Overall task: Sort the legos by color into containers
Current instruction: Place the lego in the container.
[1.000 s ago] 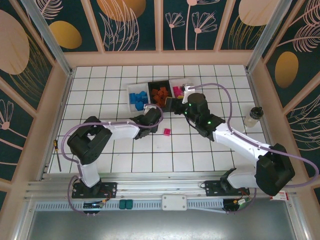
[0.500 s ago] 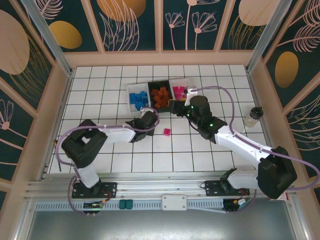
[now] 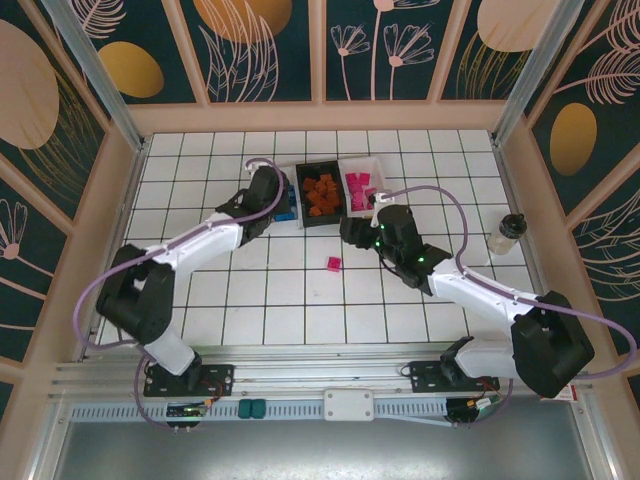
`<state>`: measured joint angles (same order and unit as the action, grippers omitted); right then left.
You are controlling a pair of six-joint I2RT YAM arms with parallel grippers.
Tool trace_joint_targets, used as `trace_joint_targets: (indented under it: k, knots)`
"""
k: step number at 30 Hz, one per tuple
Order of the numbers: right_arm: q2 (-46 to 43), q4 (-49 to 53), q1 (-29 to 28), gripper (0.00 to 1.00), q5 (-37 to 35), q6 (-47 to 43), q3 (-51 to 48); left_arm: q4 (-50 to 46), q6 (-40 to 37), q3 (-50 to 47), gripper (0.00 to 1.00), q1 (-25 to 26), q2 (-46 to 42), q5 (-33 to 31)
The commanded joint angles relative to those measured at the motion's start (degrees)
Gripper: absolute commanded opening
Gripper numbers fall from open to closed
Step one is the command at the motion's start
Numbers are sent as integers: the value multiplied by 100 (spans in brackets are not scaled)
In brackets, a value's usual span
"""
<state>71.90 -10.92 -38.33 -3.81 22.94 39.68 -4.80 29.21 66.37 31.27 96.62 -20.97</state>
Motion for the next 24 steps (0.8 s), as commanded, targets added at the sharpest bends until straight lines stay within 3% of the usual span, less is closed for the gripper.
trace_joint_targets:
  k: [1,5,8,12,15,24]
  knots:
    - [13,66,-144,63,-71,71,-122,-255,125,479,19,-140,546,172]
    - [76,90,-347,63,-184,94,-265,-436,76,1112,34,-214,1042,187]
    - [206,49,-570,64,-325,174,-402,-574,69,1412,56,-262,1227,125]
    - [649,-28,-781,66,-335,338,-439,-377,150,1328,82,-266,800,498]
    - [1005,-101,-913,66,-406,507,-401,-241,236,1047,96,-260,247,730]
    - [2070,-408,-1221,67,-859,778,7,559,956,-1263,98,-244,-1844,1258]
